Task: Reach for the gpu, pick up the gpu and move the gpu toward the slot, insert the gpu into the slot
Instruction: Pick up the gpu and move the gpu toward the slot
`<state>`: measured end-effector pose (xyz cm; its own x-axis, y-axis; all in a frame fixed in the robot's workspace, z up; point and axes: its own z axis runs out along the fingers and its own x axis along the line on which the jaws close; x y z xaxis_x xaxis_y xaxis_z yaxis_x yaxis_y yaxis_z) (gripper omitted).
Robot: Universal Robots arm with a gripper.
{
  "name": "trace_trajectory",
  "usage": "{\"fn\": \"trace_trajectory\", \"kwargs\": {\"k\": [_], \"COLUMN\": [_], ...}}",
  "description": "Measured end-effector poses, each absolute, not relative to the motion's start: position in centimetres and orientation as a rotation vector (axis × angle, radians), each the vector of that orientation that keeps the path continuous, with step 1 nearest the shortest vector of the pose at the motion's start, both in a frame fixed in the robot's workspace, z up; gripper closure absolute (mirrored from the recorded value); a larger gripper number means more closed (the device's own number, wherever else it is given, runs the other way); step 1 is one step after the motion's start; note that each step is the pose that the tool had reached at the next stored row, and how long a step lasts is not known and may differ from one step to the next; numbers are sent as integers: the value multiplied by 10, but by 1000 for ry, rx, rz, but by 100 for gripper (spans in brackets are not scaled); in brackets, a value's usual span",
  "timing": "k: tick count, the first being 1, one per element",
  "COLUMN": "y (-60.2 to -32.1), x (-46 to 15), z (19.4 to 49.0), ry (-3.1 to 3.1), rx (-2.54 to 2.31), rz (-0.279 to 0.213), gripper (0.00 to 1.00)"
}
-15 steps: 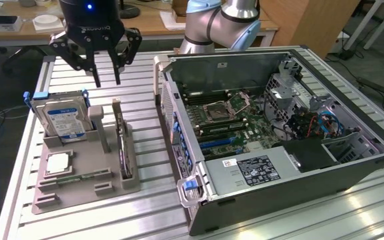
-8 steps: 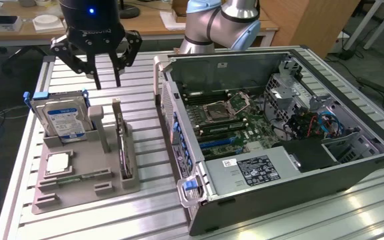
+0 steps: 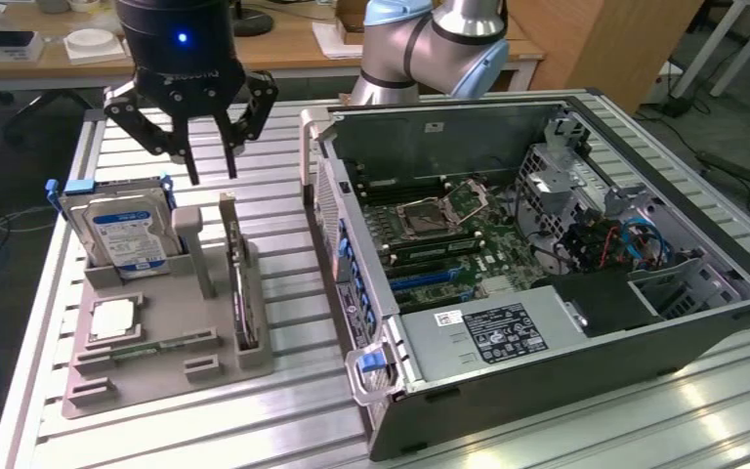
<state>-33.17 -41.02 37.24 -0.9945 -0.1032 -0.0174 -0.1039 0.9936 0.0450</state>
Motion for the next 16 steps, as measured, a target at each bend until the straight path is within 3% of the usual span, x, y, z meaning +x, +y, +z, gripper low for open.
{"fn": "trace_trajectory", "kwargs": {"k": [16], "y": [-411], "x": [-332], "z": [357], "ry": [3139], "rx": [-163], "rz": [70], "gripper": [59]}}
